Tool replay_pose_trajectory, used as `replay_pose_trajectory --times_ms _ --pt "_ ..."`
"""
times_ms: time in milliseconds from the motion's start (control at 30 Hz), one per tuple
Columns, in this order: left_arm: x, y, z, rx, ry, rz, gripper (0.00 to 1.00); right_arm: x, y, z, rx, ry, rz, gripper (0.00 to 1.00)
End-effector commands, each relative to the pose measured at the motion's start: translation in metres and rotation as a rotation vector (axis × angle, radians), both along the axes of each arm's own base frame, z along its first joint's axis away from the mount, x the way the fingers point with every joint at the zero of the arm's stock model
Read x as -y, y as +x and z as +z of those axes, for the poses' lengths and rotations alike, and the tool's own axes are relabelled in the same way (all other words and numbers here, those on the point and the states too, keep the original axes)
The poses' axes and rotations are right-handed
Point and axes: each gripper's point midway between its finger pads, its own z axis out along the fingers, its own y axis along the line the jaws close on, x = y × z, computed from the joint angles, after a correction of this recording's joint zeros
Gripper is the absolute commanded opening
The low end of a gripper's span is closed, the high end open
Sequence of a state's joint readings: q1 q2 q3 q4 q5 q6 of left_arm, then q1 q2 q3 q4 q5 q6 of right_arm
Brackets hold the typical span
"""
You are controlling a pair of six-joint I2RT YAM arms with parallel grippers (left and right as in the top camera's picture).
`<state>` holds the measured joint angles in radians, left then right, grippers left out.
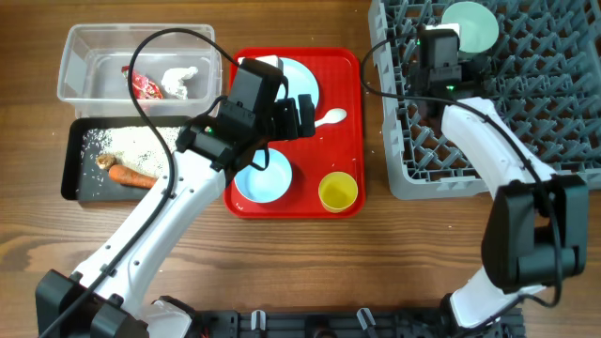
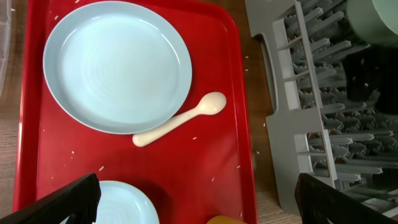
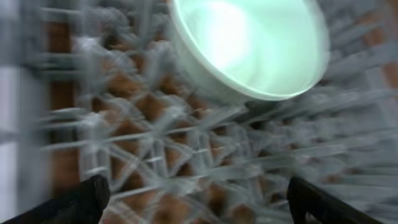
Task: Sort waste into correct bins and load items into the dishwasher rack
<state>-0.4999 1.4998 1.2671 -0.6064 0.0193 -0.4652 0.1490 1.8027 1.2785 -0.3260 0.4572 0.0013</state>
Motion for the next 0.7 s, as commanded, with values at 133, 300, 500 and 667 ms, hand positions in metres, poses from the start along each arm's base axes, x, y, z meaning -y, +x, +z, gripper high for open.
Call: replay_pose_trajectory --times_ms 133,300,500,667 --pt "-0.003 0.002 -0.001 0.008 0.016 0.004 1.00 -0.001 -0.024 0.178 0.518 0.476 -0.092 0.92" --pt "-0.003 0.002 -0.001 0.008 0.016 0.004 1.00 0.088 -0.013 0.177 0.608 0.785 -0.231 0.87" --pt "-0.003 0.002 -0.001 0.008 0.016 0.004 1.00 0.102 0.011 0.057 0.313 1.065 -0.233 0.75" --pt "-0.003 0.002 -0.001 0.008 0.016 0.004 1.00 0.079 0.028 0.016 0.237 1.091 -0.213 0.75"
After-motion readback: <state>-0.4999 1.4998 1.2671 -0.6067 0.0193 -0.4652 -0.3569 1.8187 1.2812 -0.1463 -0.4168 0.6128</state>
